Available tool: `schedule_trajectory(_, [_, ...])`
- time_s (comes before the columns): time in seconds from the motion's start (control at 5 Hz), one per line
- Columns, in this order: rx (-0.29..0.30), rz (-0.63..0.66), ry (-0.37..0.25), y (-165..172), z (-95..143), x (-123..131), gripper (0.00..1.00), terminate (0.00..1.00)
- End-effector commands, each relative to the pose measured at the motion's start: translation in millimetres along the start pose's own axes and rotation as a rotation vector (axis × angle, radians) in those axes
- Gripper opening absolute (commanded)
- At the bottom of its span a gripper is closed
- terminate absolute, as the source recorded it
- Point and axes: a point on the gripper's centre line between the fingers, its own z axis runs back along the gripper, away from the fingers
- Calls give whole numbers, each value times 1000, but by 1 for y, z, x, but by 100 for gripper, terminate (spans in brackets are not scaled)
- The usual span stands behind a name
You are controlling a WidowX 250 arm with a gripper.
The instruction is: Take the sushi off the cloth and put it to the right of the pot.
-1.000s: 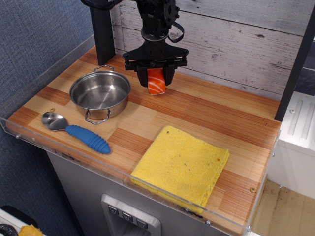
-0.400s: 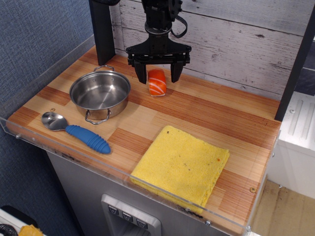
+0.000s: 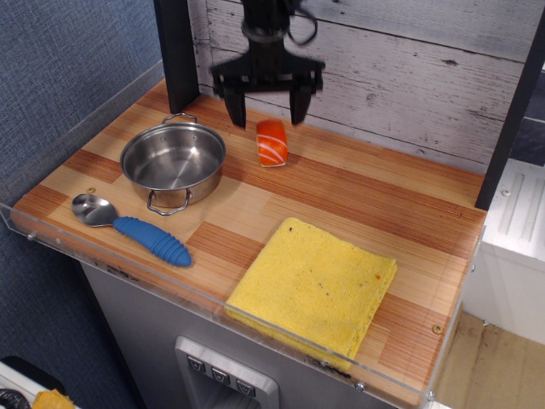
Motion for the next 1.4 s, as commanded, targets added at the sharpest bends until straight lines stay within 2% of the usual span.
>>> schedule_trajectory(0.0, [16,-55,-72,-3,63,-19,100,0])
schedule_trajectory(0.2, [25,-59,-43,9,77,-44,100,0])
schedule_trajectory(0.4, [17,-39,35,37,83,-77,100,0])
schedule_trajectory(0.6, [35,-2,92,64,86,-102,100,0])
schedule_trajectory(0.8, [80,86,144,91,85,-129,100,0])
schedule_trajectory(1.2, [141,146,183,113,88,-159,100,0])
